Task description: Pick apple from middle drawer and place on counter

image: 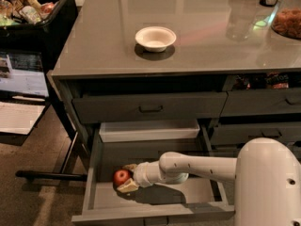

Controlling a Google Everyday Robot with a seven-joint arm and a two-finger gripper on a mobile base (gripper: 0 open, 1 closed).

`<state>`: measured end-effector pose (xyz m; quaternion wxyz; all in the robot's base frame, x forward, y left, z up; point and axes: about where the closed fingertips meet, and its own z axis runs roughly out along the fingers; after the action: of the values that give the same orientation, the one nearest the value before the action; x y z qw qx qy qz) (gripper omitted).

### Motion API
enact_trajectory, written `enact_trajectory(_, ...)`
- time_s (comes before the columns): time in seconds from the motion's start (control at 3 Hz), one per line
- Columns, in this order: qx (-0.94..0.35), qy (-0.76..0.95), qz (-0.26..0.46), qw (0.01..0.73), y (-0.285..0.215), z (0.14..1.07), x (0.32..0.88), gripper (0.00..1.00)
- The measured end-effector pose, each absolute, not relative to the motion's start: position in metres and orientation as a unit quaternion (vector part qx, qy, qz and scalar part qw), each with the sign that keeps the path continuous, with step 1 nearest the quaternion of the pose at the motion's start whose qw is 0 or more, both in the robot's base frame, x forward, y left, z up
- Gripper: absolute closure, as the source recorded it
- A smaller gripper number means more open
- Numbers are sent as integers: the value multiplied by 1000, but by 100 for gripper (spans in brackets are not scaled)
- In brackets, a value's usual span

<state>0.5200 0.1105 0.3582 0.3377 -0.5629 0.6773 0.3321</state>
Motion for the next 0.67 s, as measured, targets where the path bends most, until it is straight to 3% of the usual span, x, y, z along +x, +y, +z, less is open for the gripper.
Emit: enact_trajectory(0.67, -528, 669, 349, 391, 93, 369, 518, 88)
